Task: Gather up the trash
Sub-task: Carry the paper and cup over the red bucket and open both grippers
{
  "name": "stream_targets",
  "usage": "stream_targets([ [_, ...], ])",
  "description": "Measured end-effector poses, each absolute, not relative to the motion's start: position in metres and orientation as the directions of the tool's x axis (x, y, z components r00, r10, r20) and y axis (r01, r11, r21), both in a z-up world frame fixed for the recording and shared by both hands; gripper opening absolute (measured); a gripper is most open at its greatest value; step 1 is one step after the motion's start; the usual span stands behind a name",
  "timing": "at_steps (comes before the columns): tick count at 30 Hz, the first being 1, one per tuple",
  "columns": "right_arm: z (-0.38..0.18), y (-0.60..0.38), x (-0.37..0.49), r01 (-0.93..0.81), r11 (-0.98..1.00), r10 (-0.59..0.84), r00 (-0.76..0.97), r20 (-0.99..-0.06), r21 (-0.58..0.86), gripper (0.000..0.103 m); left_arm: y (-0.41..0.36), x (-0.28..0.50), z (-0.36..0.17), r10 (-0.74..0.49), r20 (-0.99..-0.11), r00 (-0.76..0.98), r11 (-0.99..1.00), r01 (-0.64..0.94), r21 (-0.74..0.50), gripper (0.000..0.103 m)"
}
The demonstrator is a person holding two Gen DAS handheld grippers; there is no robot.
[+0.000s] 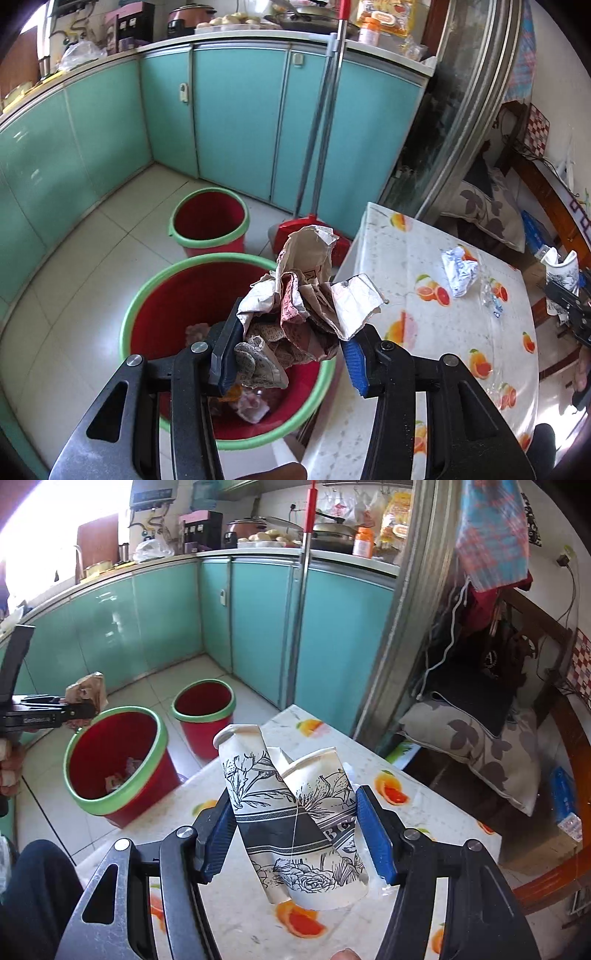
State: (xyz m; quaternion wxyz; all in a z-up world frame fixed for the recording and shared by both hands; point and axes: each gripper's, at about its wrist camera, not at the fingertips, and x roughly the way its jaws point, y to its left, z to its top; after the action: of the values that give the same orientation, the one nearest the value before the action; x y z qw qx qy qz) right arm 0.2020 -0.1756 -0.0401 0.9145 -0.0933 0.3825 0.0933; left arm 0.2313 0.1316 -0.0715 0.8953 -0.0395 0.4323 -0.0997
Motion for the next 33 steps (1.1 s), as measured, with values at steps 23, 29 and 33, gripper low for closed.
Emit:
stream_targets([
  [23, -0.038, -0.028, 0.23, -0.413, 0.907, 0.232, 0.654, -0.72, -0.084, 0.062, 0.215, 0.235, -0.126, -0.214, -0.802, 0.557, 0.964, -0.011, -0.265, 0.087],
  [29, -0.047, 0.017, 0.244, -0.489, 0.871, 0.303, 0.623, -0.721, -0.057, 0.062, 0.262, 0.209, -0.11, -0.14, -0.768, 0.625, 0.948, -0.139, -0.286, 0.099],
  [33, -0.058, 0.057, 0.256, -0.545, 0.838, 0.361, 0.594, -0.719, -0.03, 0.062, 0.287, 0.187, -0.098, -0.053, -0.755, 0.653, 0.945, -0.211, -0.249, 0.099],
])
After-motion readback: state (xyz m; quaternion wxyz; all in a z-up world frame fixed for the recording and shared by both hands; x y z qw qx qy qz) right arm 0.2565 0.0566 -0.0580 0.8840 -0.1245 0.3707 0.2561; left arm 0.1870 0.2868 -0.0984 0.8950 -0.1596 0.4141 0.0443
